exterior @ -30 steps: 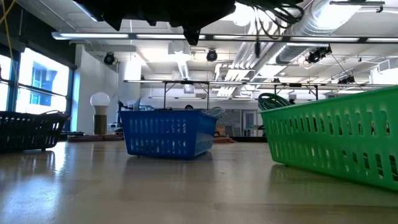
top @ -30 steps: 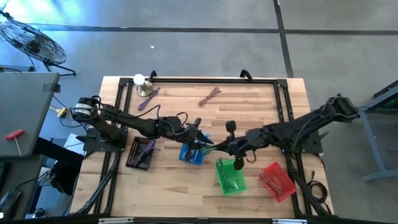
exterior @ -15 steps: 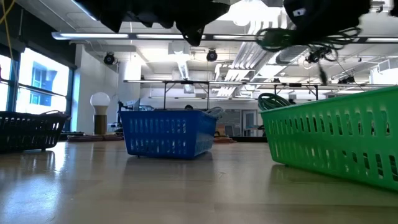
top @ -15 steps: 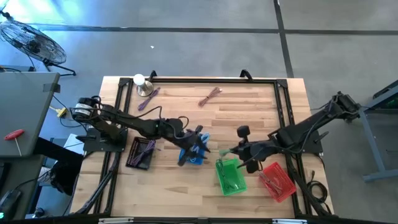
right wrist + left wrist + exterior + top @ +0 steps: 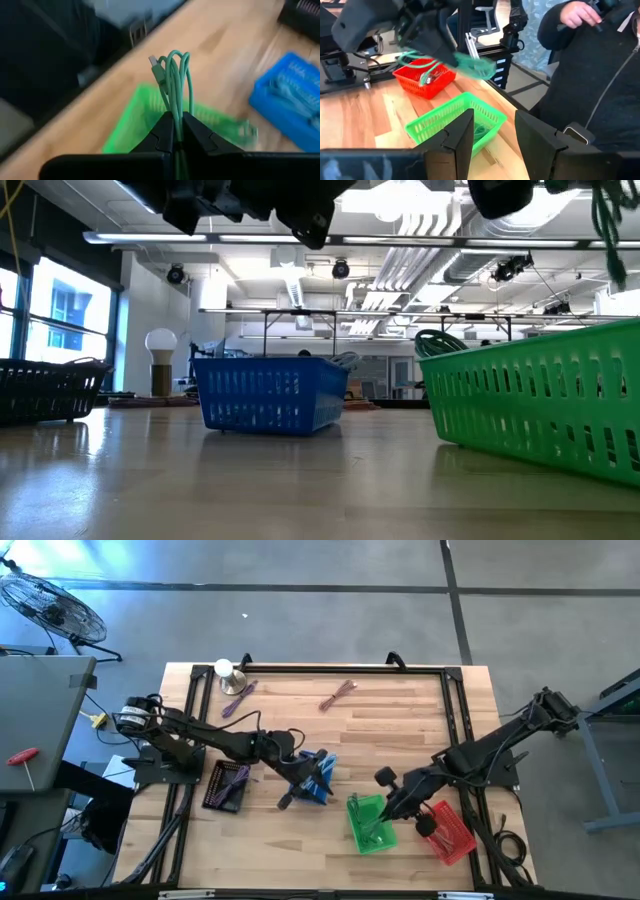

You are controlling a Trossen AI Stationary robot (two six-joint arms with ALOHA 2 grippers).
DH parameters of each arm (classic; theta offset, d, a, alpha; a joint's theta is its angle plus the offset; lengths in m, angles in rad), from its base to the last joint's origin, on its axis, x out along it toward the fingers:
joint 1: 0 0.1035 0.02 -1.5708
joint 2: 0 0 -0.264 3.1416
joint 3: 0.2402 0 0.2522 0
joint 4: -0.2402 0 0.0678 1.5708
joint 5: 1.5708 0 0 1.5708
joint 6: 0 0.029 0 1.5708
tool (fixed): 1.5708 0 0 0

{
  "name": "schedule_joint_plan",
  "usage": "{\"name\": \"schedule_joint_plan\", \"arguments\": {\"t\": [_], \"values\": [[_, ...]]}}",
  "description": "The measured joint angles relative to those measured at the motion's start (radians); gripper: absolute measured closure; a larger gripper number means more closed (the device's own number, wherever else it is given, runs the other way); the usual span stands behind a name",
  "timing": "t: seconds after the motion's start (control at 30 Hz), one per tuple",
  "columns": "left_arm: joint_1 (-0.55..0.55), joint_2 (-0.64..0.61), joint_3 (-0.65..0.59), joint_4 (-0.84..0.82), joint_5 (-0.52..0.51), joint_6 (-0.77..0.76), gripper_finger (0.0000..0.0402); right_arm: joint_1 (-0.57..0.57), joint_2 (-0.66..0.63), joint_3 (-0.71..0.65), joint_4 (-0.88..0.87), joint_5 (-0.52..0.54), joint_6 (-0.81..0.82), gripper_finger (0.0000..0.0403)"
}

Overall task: Pick & Place USB Port
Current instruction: Put the green USB cable into the green bin

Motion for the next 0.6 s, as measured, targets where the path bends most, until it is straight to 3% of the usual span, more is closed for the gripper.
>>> {"name": "schedule_joint_plan", "arguments": {"t": [0.13,0.2,0.37,0.6], "values": [[0.000,0.000,0.000,0.009,-0.002,0.000,0.0262,0.000,0.000,0.002,0.116,-0.028,0.115,0.0393],[0.001,0.000,0.000,0.021,-0.015,0.000,0.0262,0.007,0.000,0.002,0.146,0.009,0.195,0.0393],[0.001,-0.007,0.000,0.013,-0.181,0.001,0.0262,0.054,0.000,0.002,0.170,0.213,0.436,0.0393],[0.002,-0.053,-0.001,-0.046,-0.478,-0.004,0.0262,0.171,0.042,0.002,0.169,0.584,0.755,0.0393]]}}
